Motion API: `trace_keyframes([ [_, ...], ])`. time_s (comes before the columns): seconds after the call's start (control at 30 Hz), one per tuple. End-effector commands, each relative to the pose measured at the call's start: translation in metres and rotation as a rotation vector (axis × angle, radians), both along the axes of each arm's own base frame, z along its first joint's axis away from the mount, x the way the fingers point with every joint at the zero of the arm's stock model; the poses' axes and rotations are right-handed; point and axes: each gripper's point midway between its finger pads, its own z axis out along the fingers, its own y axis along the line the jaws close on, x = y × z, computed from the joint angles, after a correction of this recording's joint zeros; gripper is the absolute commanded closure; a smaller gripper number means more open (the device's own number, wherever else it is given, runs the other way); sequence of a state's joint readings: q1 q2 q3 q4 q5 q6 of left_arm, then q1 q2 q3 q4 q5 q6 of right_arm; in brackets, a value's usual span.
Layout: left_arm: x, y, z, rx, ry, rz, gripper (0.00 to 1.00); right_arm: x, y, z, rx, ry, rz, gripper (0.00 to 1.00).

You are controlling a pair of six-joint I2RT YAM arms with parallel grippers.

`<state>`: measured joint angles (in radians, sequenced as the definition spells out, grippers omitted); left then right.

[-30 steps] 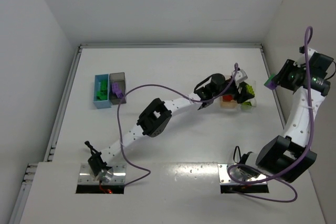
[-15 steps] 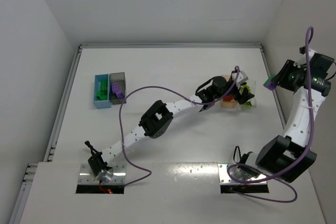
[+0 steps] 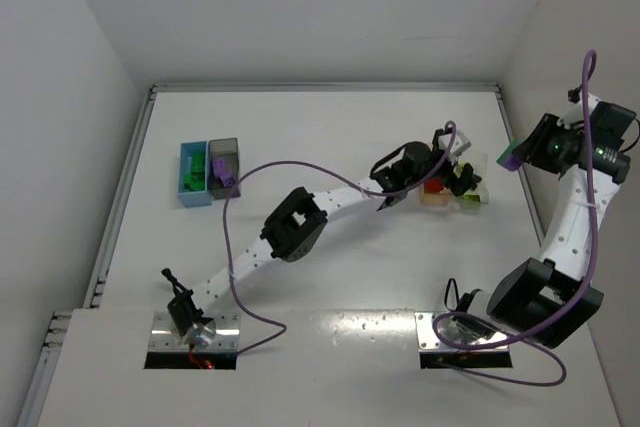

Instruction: Sort the legos into containers by color

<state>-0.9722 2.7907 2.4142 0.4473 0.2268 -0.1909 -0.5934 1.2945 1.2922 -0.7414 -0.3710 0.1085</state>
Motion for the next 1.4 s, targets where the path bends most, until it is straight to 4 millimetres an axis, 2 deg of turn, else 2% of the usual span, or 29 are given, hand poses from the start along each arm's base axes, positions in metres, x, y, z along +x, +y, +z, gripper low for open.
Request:
trace_keyframes([
  [0.0, 0.029, 0.040, 0.114, -0.106, -0.061, 0.093, 0.01, 0.008, 0.008, 0.015, 0.013, -0.064, 0.035, 0.98],
  [0.07, 0.047, 0.071, 0.133, -0.084, -0.030, 0.167, 0.01, 0.012, 0.011, 0.015, 0.037, -0.075, 0.051, 0.98],
  [0.1, 0.067, 0.095, 0.137, -0.058, -0.028, 0.210, 0.01, 0.017, 0.022, 0.011, 0.064, -0.071, 0.093, 0.98],
  [0.13, 0.071, 0.108, 0.130, -0.004, -0.004, 0.214, 0.01, 0.021, 0.027, 0.012, 0.076, -0.074, 0.118, 0.98],
  [0.17, 0.076, 0.124, 0.112, 0.053, 0.027, 0.227, 0.01, 0.024, 0.038, 0.007, 0.097, -0.064, 0.160, 0.98],
  [0.2, 0.087, 0.158, 0.146, 0.037, 0.004, 0.264, 0.01, 0.031, 0.053, 0.000, 0.123, -0.046, 0.214, 0.98],
  [0.27, 0.092, 0.197, 0.131, 0.117, 0.061, 0.298, 0.01, 0.038, 0.083, -0.008, 0.147, -0.034, 0.304, 0.98],
  [0.3, 0.095, 0.215, 0.133, 0.136, 0.080, 0.305, 0.01, 0.040, 0.094, -0.010, 0.154, -0.035, 0.339, 0.98],
  [0.33, 0.099, 0.250, 0.148, 0.140, 0.118, 0.322, 0.01, 0.045, 0.104, -0.015, 0.172, -0.027, 0.376, 0.98],
  [0.37, 0.100, 0.269, 0.149, 0.145, 0.151, 0.323, 0.01, 0.047, 0.115, -0.020, 0.187, -0.013, 0.408, 0.98],
  [0.4, 0.097, 0.288, 0.134, 0.167, 0.212, 0.314, 0.01, 0.052, 0.135, -0.021, 0.191, -0.002, 0.466, 0.98],
  [0.43, 0.093, 0.321, 0.155, 0.121, 0.245, 0.286, 0.01, 0.061, 0.148, -0.025, 0.220, 0.010, 0.515, 0.98],
  [0.47, 0.088, 0.339, 0.156, 0.109, 0.275, 0.268, 0.01, 0.064, 0.160, -0.027, 0.224, 0.020, 0.564, 0.98],
  [0.5, 0.088, 0.370, 0.134, 0.118, 0.344, 0.279, 0.01, 0.069, 0.183, -0.024, 0.217, 0.025, 0.634, 0.98],
  [0.53, 0.079, 0.382, 0.134, 0.106, 0.373, 0.259, 0.01, 0.072, 0.197, -0.026, 0.223, 0.028, 0.683, 0.98],
  [0.57, 0.053, 0.390, 0.134, 0.099, 0.385, 0.179, 0.01, 0.077, 0.214, -0.030, 0.261, 0.037, 0.740, 0.98],
  [0.6, 0.046, 0.405, 0.136, 0.075, 0.408, 0.154, 0.01, 0.078, 0.238, -0.031, 0.264, 0.035, 0.817, 0.98],
  [0.63, 0.032, 0.410, 0.137, 0.061, 0.416, 0.097, 0.01, 0.077, 0.256, -0.030, 0.305, 0.033, 0.878, 0.98],
  [0.67, 0.005, 0.407, 0.144, 0.046, 0.416, -0.048, 0.01, 0.078, 0.268, -0.032, 0.316, 0.034, 0.928, 0.98],
  [0.7, -0.012, 0.410, 0.140, 0.041, 0.446, -0.104, 0.01, 0.081, 0.292, -0.034, 0.354, 0.036, 1.009, 0.98],
  [0.77, -0.043, 0.412, 0.141, 0.035, 0.474, -0.249, 0.01, 0.080, 0.315, -0.036, 0.418, 0.052, 1.082, 0.98],
  [0.83, -0.064, 0.413, 0.134, 0.035, 0.507, -0.323, 0.01, 0.075, 0.342, -0.025, 0.510, 0.041, 1.191, 0.98],
  [0.87, -0.069, 0.414, 0.130, 0.034, 0.523, -0.347, 0.01, 0.074, 0.350, -0.035, 0.559, 0.072, 1.213, 0.98],
  [0.9, -0.078, 0.414, 0.128, 0.032, 0.535, -0.392, 0.01, 0.073, 0.357, -0.030, 0.599, 0.070, 1.240, 0.98],
  [1.03, -0.088, 0.416, 0.123, 0.038, 0.510, -0.415, 0.01, 0.058, 0.380, -0.027, 0.750, 0.078, 1.351, 0.98],
  [1.17, -0.093, 0.409, 0.116, 0.044, 0.522, -0.456, 0.02, 0.046, 0.383, -0.017, 0.882, 0.074, 1.413, 0.98],
  [1.23, -0.087, 0.404, 0.110, 0.046, 0.539, -0.465, 0.04, 0.040, 0.386, -0.019, 0.918, 0.080, 1.436, 0.98],
  [1.27, -0.084, 0.403, 0.101, 0.046, 0.576, -0.464, 0.06, 0.037, 0.386, -0.015, 0.942, 0.074, 1.450, 0.98],
  [1.37, -0.079, 0.399, 0.096, 0.048, 0.587, -0.473, 0.11, 0.031, 0.389, -0.012, 0.960, 0.063, 1.479, 0.98],
])
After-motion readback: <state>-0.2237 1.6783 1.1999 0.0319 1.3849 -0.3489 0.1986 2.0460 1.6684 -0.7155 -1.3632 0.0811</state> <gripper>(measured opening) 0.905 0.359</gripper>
